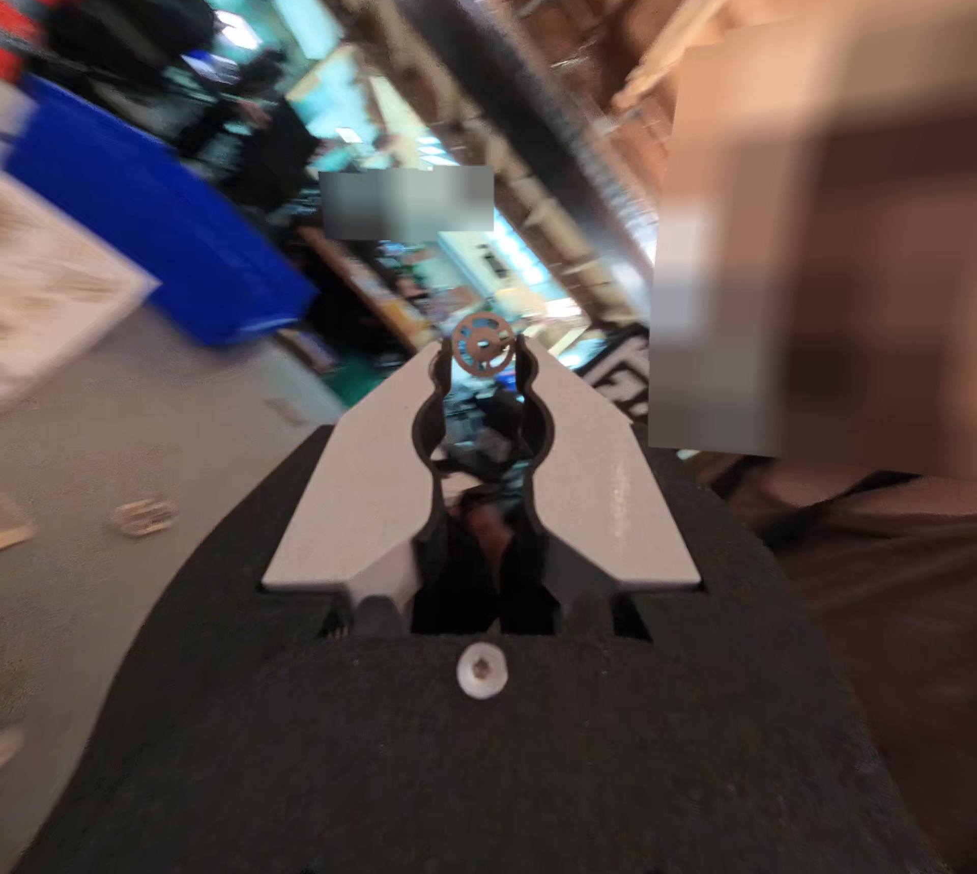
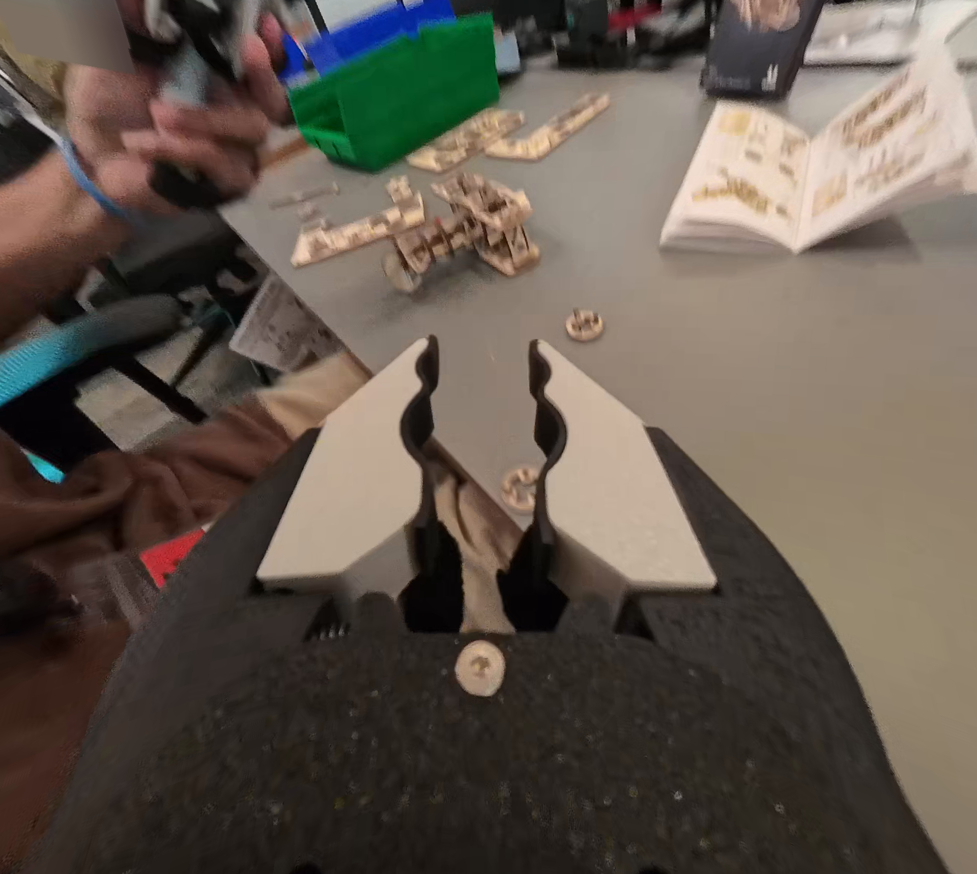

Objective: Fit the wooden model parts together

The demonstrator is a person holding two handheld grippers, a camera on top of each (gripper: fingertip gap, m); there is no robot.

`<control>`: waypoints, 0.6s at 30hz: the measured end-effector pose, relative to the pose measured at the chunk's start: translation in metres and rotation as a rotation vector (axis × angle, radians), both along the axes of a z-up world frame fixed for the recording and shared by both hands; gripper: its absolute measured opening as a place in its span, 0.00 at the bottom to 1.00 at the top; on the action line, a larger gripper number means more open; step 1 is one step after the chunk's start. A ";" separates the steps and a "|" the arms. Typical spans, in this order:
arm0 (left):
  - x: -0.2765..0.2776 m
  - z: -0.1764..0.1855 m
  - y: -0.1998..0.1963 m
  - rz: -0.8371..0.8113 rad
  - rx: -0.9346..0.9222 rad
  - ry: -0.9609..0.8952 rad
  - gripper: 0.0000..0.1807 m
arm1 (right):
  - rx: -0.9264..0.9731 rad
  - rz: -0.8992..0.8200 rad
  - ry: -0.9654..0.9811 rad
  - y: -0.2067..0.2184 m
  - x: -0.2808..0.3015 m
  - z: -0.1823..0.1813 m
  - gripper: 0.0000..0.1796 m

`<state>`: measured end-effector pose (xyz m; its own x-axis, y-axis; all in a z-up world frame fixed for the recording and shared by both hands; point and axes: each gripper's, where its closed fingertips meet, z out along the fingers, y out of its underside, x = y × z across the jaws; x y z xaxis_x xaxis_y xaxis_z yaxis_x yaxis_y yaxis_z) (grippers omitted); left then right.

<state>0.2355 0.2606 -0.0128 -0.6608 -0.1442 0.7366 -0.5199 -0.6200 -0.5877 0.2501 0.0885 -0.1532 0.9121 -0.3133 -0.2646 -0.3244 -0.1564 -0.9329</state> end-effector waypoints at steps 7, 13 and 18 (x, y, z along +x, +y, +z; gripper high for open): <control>0.001 -0.001 -0.095 -0.274 -0.358 0.038 0.11 | 0.292 0.026 -0.097 0.027 -0.010 0.093 0.20; -0.008 -0.014 -0.128 -0.356 -0.457 0.116 0.11 | 0.354 0.062 -0.113 0.031 -0.026 0.113 0.21; -0.014 -0.022 -0.142 -0.391 -0.491 0.158 0.12 | 0.350 0.062 -0.125 0.031 -0.029 0.116 0.20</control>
